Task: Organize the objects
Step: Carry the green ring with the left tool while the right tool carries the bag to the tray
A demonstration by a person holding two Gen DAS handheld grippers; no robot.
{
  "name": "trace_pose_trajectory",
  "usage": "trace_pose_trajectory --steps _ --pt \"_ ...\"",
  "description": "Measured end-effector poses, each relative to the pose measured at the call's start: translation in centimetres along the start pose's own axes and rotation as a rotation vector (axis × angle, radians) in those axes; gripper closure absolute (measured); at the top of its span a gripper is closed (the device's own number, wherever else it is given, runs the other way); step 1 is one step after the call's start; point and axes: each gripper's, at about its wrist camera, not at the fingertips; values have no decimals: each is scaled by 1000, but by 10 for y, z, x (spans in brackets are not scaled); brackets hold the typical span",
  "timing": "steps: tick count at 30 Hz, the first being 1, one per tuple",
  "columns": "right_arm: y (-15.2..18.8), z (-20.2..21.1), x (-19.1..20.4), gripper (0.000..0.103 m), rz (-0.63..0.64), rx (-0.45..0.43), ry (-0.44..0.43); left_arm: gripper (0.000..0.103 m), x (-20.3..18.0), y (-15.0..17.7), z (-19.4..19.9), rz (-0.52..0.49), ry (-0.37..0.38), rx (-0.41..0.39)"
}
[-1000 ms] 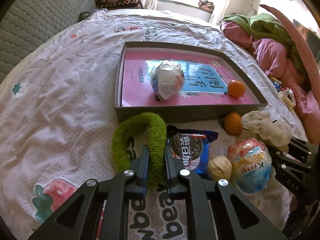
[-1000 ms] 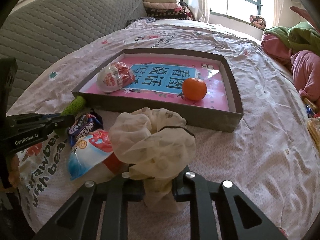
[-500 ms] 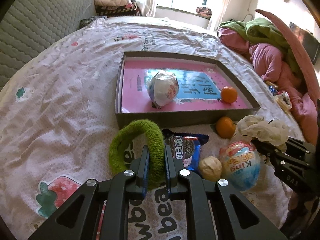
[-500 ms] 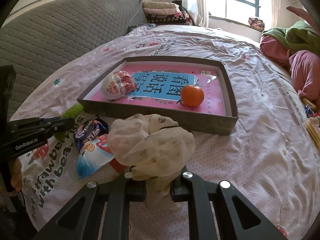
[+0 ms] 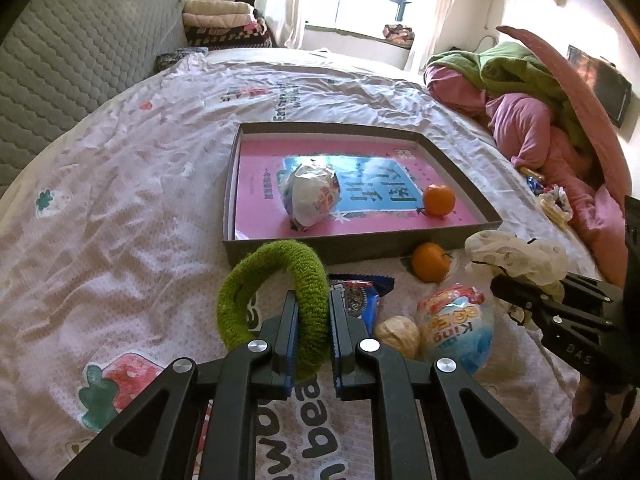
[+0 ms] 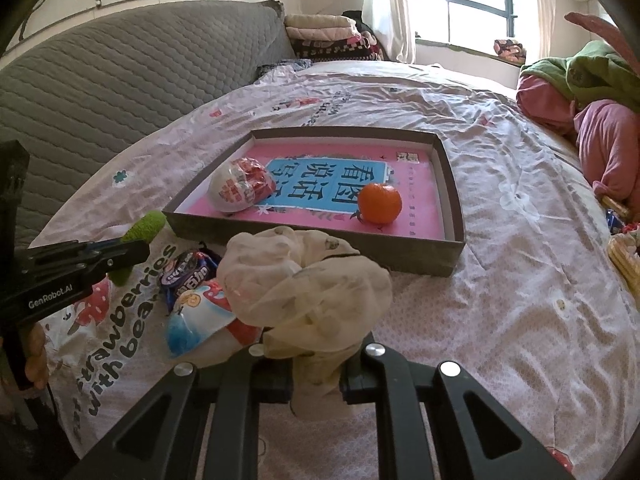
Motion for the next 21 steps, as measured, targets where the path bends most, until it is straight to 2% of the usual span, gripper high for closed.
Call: trace_pose_trajectory --steps 21 --pt "-19 20 17 87 38 -86 6 90 -34 -14 14 -40 30 -77"
Point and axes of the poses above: each gripper's, at about its wrist camera, not at the fingertips, and z roughly against the way its jaws point, x to its left, y to its underside, and after that the axes turned 6 degrees about z, right-handed
